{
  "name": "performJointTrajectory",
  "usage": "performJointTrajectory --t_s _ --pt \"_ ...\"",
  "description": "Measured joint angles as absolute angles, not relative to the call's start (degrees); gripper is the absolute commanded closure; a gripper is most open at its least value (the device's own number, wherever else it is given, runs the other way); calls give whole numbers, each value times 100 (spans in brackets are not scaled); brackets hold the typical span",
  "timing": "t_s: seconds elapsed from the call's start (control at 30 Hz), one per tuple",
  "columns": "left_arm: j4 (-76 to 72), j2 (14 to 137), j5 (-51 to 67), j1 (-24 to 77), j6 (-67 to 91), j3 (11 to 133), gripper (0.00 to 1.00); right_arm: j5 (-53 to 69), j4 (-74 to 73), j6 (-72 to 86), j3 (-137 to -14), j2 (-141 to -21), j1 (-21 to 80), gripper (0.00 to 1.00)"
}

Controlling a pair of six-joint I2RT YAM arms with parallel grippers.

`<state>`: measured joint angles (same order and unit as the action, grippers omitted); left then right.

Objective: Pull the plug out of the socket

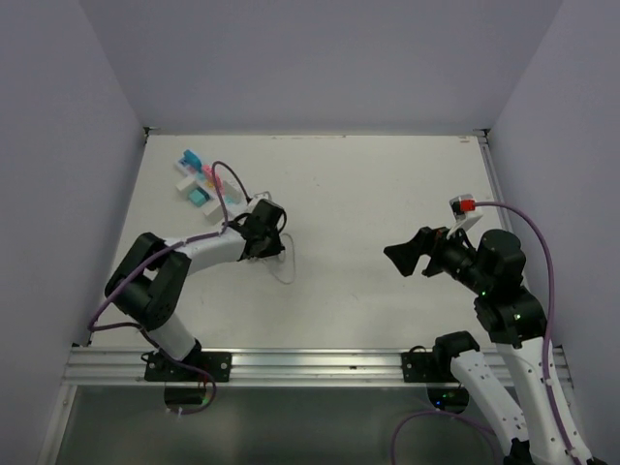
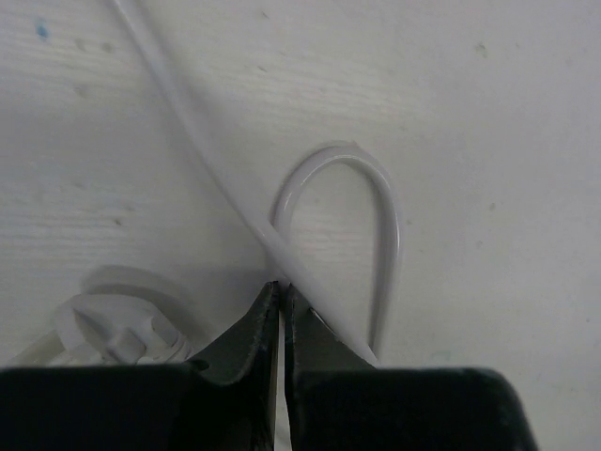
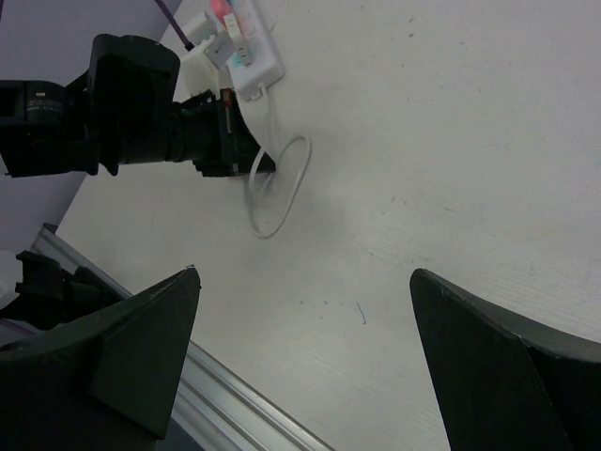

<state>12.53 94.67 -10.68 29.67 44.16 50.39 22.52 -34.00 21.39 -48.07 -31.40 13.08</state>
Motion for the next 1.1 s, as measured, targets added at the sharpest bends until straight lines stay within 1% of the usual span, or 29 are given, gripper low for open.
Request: performJointTrajectory --t_s 0.17,0.3,0.37,0.4,0.43,0.5,0.53,0.6,0.63,0.7,0.73,0.83,1.0,1.1 --pt "1190 9535 -1105 4257 4770 5065 100 2246 -3459 2139 -4807 -3107 1308 1" --pt "1164 9845 -1151 5301 5013 5334 100 2200 -3527 2139 -4805 -3050 1308 1" --pt "1164 9948 -1164 5725 5089 5457 95 2189 -3555 2134 -4807 -3035 1308 1" --pt "1173 9998 -1175 5942 5144 5522 93 2180 -3566 2130 -4805 -3028 1308 1" --pt "1190 10038 -1177 6147 5168 5586 83 2176 -3568 2119 -4807 -3028 1308 1" --pt "1243 10062 -1216 6493 5214 5669 74 2165 -3564 2099 -4794 -3028 1308 1" --pt "1275 10055 -1247 6643 5234 5693 62 2161 -3555 2093 -4768 -3028 1308 1" --pt "1334 10003 -1321 6847 5280 5710 49 2161 -3548 2088 -4694 -3030 1308 1" --pt "1402 9933 -1378 6890 5299 5710 38 2158 -3544 2088 -4646 -3035 1308 1" --pt "1555 9692 -1538 6901 5310 5710 28 2161 -3529 2082 -4552 -3044 1308 1" --pt "1603 9568 -1610 6895 5323 5710 18 2161 -3529 2075 -4525 -3055 1308 1" --pt "1730 9045 -1900 6860 5286 5710 13 2156 -3485 2051 -4477 -3144 1308 1" --pt "1927 8138 -2307 6801 5116 5710 13 2158 -3242 2078 -4364 -3422 1308 1" --pt "1999 7636 -2388 6573 4965 5666 12 2154 -3098 2112 -4259 -3697 1332 1"
